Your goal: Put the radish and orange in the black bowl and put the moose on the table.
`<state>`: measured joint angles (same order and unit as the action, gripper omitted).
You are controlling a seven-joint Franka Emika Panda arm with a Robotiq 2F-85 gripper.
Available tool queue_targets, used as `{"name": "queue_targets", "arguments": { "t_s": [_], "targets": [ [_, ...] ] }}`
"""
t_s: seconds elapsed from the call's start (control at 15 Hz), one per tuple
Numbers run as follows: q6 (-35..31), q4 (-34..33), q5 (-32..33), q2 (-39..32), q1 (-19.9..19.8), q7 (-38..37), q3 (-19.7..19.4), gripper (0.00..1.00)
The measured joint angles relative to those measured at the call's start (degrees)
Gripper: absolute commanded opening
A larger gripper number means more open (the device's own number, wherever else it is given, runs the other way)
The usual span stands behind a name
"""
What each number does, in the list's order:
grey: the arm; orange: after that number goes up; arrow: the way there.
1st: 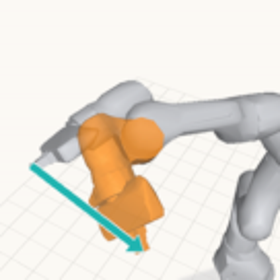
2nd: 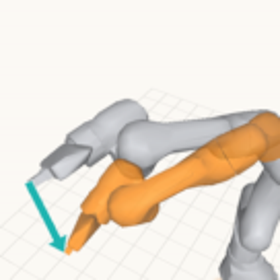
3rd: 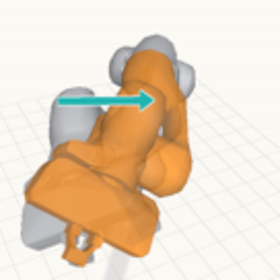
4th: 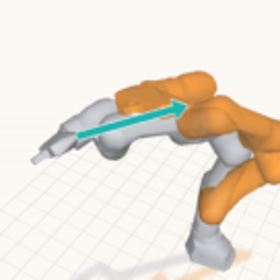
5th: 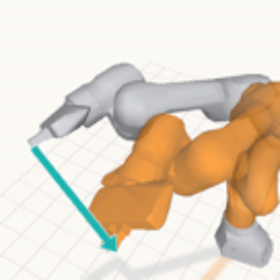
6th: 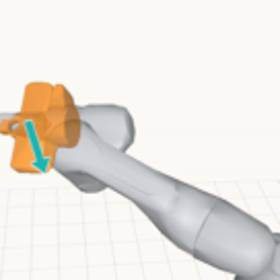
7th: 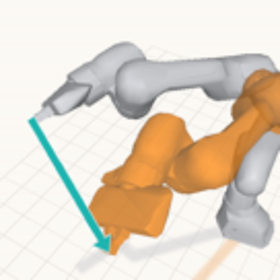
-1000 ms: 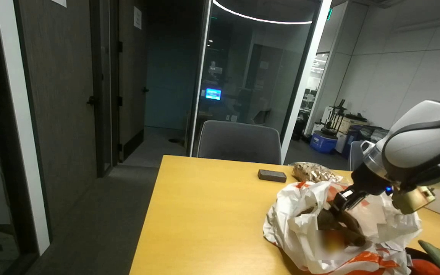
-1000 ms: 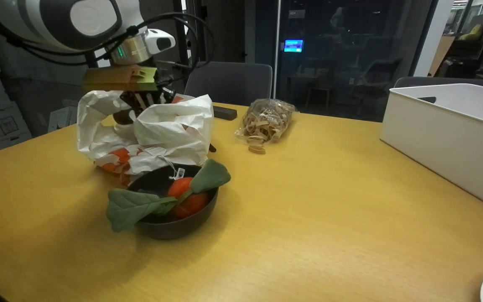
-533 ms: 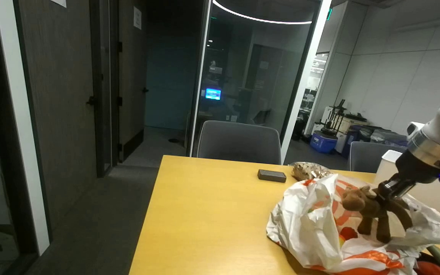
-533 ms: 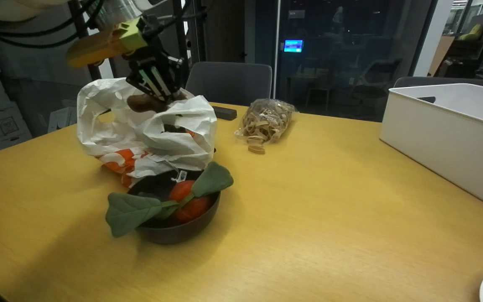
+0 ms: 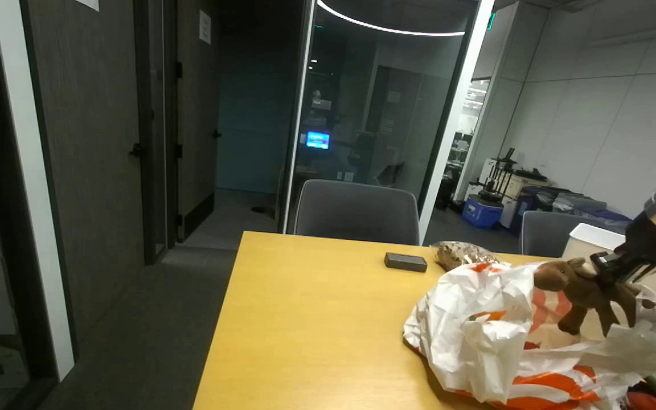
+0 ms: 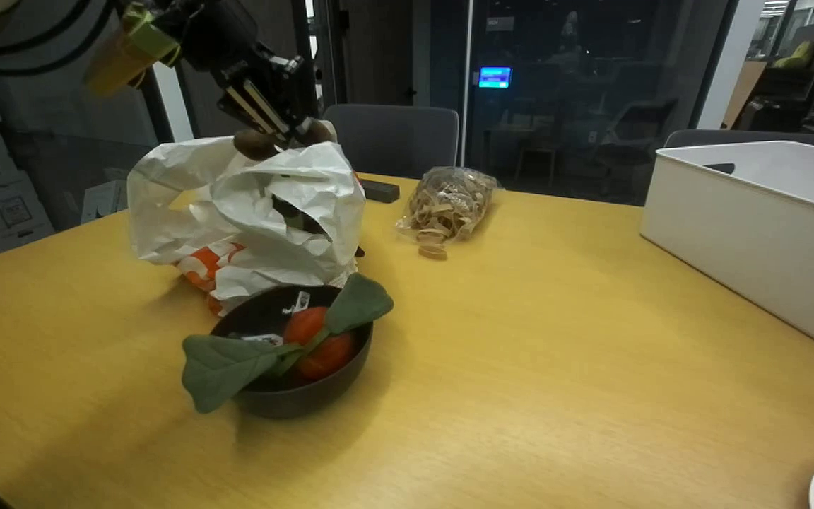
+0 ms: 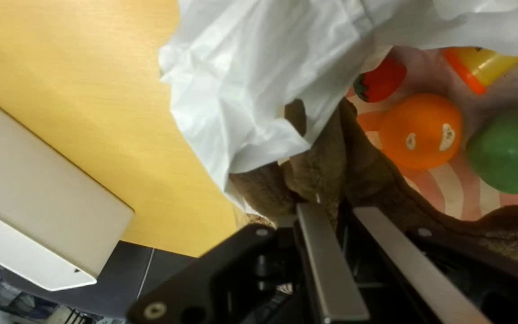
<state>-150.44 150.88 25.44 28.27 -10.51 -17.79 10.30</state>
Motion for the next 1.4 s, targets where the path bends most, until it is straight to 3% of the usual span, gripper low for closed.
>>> {"name": "queue_targets", "arguments": {
  "t_s": [0.13,0.53,0.73,0.93,1.13,1.4],
  "targets": [
    [-0.9,0.8,-8.0,0.5,3.8,5.8,-4.9,0.03],
    [-1.0,1.2,-31.2,0.5,19.3,33.3,-24.2,0.03],
    [1.6,0.9,-40.6,1.4,25.0,46.2,-30.9,0.03],
    [7.6,0.5,-46.0,4.3,27.5,55.8,-34.5,0.03],
    [15.4,-0.1,-48.6,9.3,27.3,63.2,-36.0,0.03],
    [17.5,0.3,-55.3,15.2,27.2,72.7,-38.3,0.03]
  ]
}}
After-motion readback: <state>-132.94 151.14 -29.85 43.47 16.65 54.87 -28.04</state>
